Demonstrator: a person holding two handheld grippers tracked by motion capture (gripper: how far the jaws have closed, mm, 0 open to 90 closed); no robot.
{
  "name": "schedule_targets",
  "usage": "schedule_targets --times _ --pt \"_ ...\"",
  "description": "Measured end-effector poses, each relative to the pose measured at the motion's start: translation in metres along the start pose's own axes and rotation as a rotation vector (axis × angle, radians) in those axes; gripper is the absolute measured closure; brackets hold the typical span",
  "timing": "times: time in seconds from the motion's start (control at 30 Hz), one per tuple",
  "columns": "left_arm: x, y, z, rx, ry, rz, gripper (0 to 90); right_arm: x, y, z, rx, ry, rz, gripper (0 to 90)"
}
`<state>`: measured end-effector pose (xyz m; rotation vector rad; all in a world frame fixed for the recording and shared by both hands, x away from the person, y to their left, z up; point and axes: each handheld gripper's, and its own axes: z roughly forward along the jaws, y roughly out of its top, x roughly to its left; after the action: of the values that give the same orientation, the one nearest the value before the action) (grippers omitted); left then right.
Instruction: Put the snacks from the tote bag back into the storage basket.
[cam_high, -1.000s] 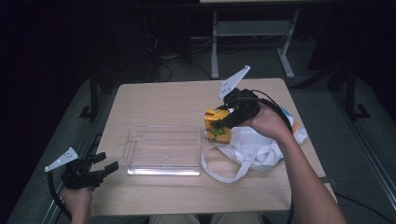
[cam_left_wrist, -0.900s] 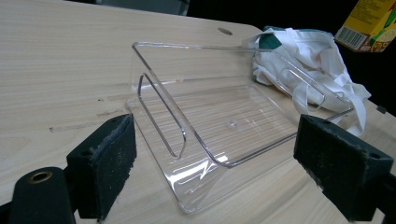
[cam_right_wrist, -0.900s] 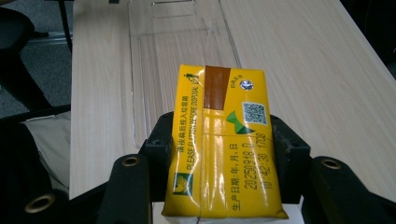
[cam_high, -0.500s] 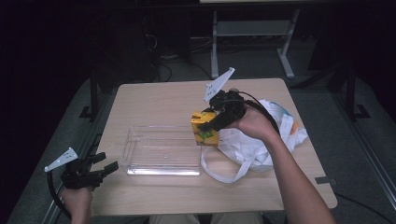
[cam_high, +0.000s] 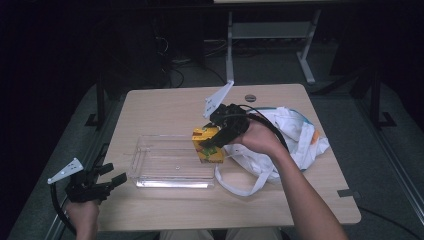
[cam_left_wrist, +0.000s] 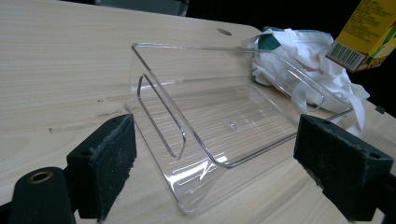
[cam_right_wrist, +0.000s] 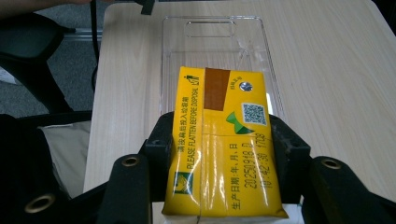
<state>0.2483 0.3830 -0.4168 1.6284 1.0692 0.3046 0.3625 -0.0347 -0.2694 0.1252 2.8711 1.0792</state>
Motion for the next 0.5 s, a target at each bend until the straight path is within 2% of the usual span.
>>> schedule_targets --times 0.5 --pt "0.000 0.000 0.000 0.000 0.001 -0.001 12.6 0.003 0.010 0.018 0.003 0.031 -0.019 51.7"
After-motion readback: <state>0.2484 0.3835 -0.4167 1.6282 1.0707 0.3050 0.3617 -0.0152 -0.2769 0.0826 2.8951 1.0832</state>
